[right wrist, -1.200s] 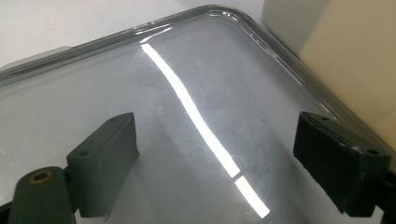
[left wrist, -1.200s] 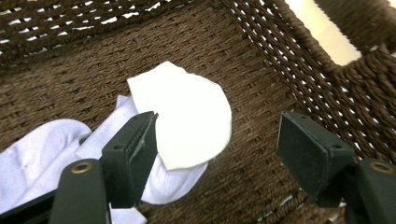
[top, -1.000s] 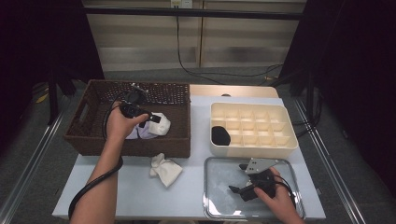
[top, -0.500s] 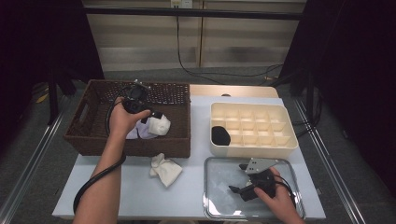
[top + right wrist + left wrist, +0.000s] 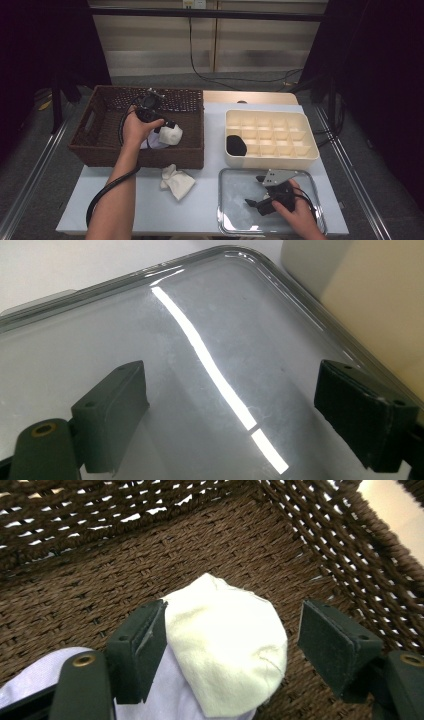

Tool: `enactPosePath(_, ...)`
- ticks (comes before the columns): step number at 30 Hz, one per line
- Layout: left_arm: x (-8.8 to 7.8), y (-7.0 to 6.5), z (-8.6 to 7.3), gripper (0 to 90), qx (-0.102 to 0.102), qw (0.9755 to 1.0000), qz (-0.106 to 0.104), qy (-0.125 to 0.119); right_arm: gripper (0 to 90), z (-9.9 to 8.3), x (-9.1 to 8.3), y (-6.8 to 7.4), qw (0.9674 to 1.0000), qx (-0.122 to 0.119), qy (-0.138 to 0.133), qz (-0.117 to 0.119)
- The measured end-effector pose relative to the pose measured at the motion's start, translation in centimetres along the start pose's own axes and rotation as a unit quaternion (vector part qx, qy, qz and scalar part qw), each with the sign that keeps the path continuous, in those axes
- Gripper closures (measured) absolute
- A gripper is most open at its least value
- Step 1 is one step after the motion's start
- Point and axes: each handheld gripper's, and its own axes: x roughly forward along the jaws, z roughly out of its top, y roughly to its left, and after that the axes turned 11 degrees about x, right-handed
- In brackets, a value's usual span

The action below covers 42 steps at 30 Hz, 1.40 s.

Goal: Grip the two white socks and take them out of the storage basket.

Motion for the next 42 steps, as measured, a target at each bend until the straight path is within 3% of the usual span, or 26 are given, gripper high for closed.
enactPosePath(5, 1.1, 0.2, -0.6, 29.1, -0.001, 1.0000, -0.004, 0.008, 12.9, 0.0, 0.0, 0.0, 1.0000, 0.001, -0.002, 0.000)
enactPosePath(7, 1.5, 0.2, -0.7, 29.2, -0.012, 0.9999, -0.003, 0.011, 12.9, 0.0, 0.0, 0.0, 1.0000, 0.001, -0.001, 0.000)
enactPosePath(14, 2.4, 0.3, -1.1, 32.2, -0.009, 0.9997, 0.003, 0.023, 12.9, 0.0, 0.0, 0.0, 1.0000, 0.001, -0.001, 0.000)
enactPosePath(19, 2.9, 0.1, -1.4, 43.6, -0.015, 0.9988, -0.007, 0.047, 12.9, 0.0, 0.0, 0.0, 1.0000, 0.000, -0.001, 0.001)
enactPosePath(23, 3.0, 0.0, -1.5, 53.7, -0.024, 0.9983, -0.008, 0.052, 12.9, 0.0, 0.0, 0.0, 1.0000, 0.001, -0.002, 0.000)
enactPosePath(26, 2.7, 0.1, -1.4, 69.1, -0.034, 0.9978, -0.013, 0.056, 12.9, 0.0, 0.0, 0.0, 1.0000, 0.000, -0.001, 0.000)
enactPosePath(29, 2.4, 0.0, -1.2, 78.0, -0.036, 0.9974, -0.014, 0.061, 12.9, 0.0, 0.0, 0.0, 1.0000, 0.001, -0.002, 0.000)
enactPosePath(35, 1.3, -0.1, -0.5, 82.3, -0.038, 0.9971, -0.024, 0.062, 12.9, 0.0, 0.0, 0.0, 1.0000, 0.001, -0.001, 0.001)
enactPosePath(42, -1.0, -0.1, 0.5, 82.7, -0.043, 0.9977, -0.027, 0.044, 12.9, 0.0, 0.0, 0.0, 1.0000, 0.000, -0.001, 0.001)
